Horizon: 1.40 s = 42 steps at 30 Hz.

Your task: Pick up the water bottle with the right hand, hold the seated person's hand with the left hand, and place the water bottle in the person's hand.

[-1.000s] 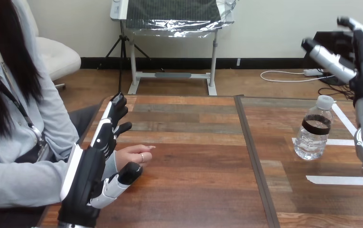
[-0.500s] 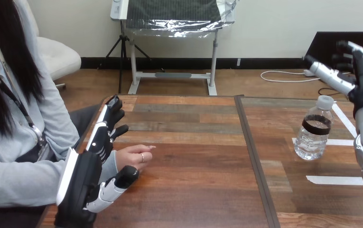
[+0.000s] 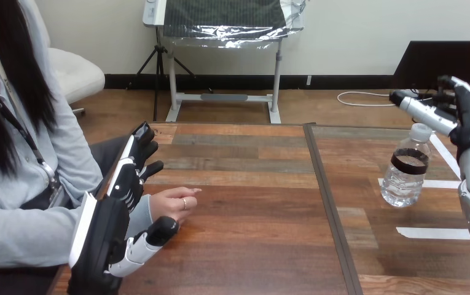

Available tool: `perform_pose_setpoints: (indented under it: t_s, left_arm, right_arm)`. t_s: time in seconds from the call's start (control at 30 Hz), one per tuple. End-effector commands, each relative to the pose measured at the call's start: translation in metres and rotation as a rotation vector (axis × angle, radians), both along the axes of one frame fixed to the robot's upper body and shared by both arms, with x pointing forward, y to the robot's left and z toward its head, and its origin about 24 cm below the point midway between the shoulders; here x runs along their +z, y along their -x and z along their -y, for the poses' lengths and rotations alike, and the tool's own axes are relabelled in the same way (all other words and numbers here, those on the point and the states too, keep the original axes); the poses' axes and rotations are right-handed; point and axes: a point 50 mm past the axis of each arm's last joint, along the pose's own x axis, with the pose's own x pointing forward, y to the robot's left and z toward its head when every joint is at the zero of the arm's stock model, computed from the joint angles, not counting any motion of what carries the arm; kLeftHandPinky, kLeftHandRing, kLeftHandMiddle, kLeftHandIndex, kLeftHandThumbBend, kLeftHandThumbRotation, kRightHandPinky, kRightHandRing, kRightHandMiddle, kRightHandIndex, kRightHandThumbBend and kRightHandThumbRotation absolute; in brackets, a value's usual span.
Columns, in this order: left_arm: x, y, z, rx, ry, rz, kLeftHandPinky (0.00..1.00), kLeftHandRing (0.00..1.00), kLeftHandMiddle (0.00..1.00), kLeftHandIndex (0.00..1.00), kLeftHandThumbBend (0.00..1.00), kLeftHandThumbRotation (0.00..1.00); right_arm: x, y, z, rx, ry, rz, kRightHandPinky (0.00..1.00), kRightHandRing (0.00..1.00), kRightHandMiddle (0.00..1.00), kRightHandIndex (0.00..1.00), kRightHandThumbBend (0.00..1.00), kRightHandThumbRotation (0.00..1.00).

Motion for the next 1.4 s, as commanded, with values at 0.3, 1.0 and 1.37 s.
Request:
perform_pose_setpoints:
  t_s: [0.3,1.0,1.37]
  left_arm:
    - [0.018,-0.004,-0.001,-0.014,0.007,0.111,0.88,0.95,0.99,0.97,1.00,0.79]
    - [0.018,0.004,-0.001,-0.004,0.025,0.115,0.86,0.94,0.98,0.95,1.00,0.77]
    - [0.021,0.005,-0.002,-0.007,0.017,0.130,0.82,0.92,0.96,0.94,1.00,0.76]
  right_arm:
    - [0.011,-0.007,-0.002,0.027,0.027,-0.022,0.75,0.82,0.85,0.90,1.00,0.51]
    - [-0.011,0.001,-0.003,0.026,0.014,-0.116,0.69,0.79,0.84,0.89,0.97,0.47]
    - [-0.019,0.004,-0.007,0.045,-0.015,-0.138,0.72,0.81,0.85,0.89,0.91,0.43]
